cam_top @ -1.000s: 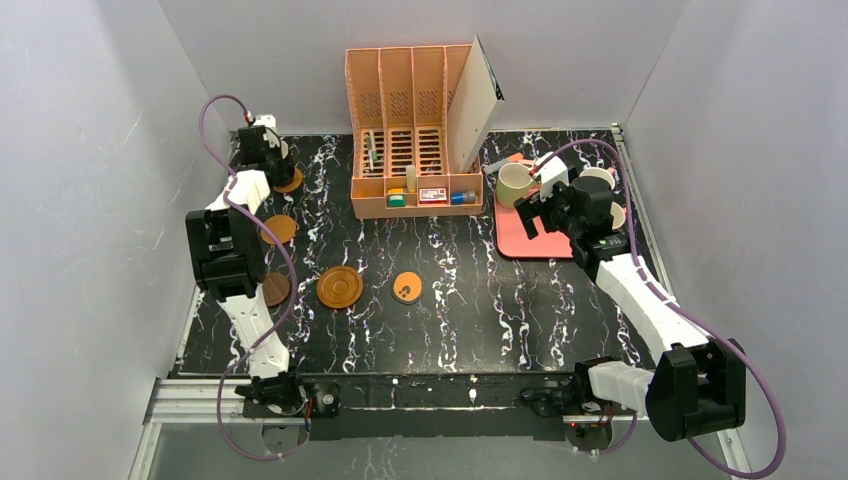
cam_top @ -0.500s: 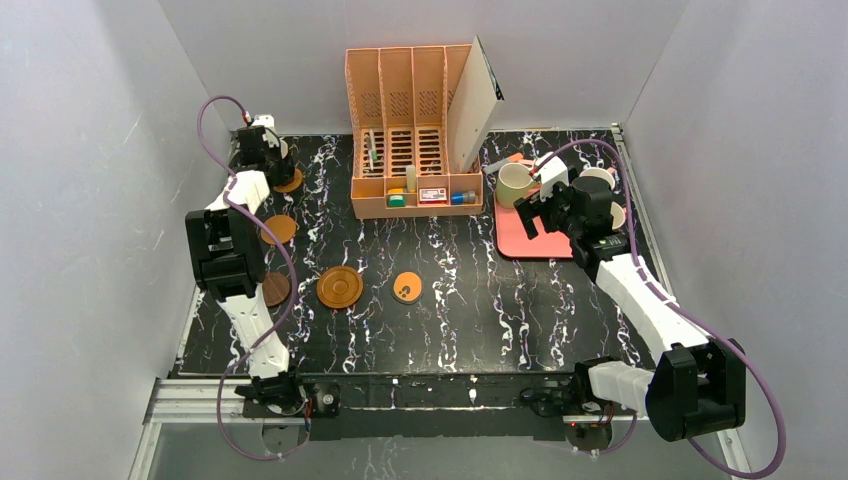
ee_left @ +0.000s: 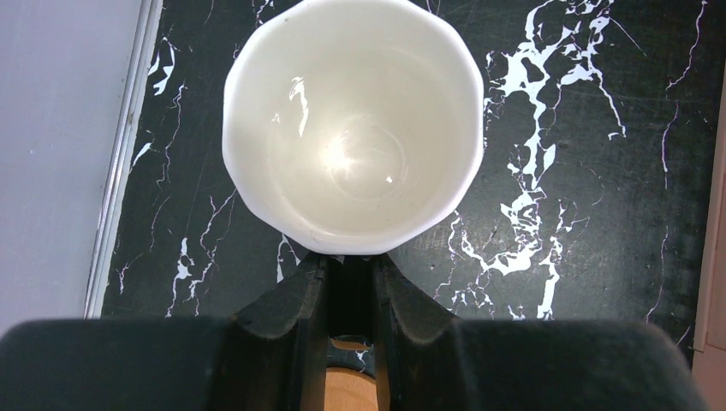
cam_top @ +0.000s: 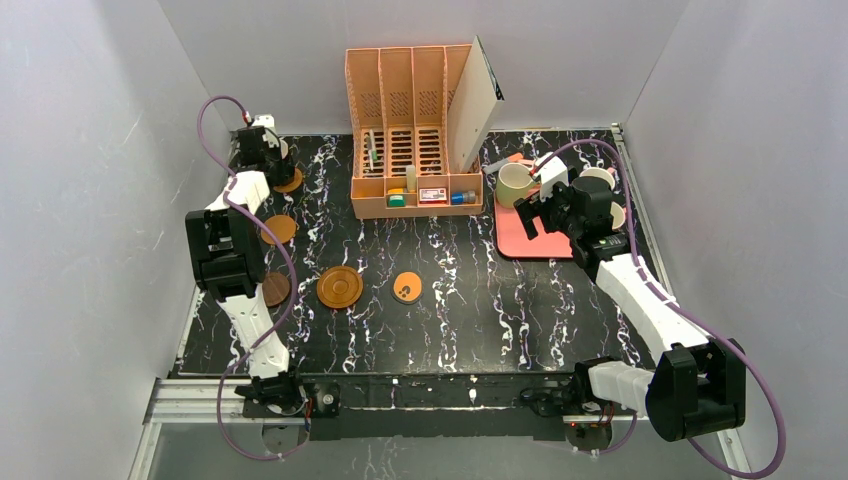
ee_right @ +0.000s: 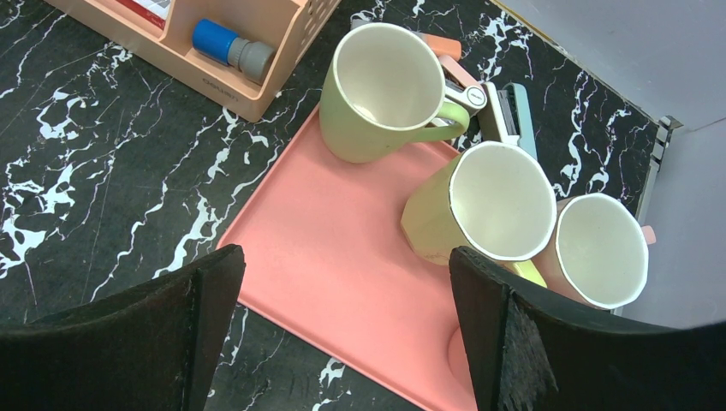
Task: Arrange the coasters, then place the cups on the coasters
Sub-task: Place the cup on the coaster.
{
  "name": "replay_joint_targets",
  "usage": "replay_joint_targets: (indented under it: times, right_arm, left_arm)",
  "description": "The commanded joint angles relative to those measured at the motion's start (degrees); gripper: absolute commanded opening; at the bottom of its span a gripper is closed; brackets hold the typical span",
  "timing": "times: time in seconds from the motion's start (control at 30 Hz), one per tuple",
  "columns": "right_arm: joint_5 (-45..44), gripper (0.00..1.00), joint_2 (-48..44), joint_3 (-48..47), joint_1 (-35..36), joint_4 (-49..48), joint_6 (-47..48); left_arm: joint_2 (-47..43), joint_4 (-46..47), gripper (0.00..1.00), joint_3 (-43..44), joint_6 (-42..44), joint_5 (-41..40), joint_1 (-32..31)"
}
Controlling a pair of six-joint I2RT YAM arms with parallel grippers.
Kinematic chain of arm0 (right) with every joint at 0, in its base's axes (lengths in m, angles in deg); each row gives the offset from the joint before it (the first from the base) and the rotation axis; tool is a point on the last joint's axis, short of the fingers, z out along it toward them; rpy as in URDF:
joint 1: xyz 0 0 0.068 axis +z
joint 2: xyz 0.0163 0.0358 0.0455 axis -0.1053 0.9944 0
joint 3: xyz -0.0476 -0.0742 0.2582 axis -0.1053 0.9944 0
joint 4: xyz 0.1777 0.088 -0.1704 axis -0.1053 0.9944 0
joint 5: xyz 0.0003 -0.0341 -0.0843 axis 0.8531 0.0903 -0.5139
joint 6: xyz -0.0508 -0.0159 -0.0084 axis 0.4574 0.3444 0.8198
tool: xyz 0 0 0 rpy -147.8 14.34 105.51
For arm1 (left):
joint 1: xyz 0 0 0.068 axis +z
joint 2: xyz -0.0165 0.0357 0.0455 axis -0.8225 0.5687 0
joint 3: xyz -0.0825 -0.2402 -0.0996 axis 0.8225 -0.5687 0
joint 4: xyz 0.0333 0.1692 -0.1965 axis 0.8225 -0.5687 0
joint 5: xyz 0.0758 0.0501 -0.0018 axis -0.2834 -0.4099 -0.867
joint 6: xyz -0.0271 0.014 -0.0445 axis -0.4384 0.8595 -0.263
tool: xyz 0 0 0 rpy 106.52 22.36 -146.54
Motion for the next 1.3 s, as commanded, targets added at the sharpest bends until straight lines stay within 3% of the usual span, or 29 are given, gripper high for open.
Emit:
replay_joint_targets:
  times: [0.0,1.27]
  right_arm:
    - [0.73,0.98,-0.52,-0.34,-0.29,-0.95,0.44]
    - [0.98,0.98,-0.88,-0.43,-0.31,-0.7,0.5]
  left_arm:
    - [-3.0,1.46,0.03,-0.81,-0.21,1.13,0.03]
    - [-2.73,-2.87,0.34,0.1,-0.28,1.39,0.24]
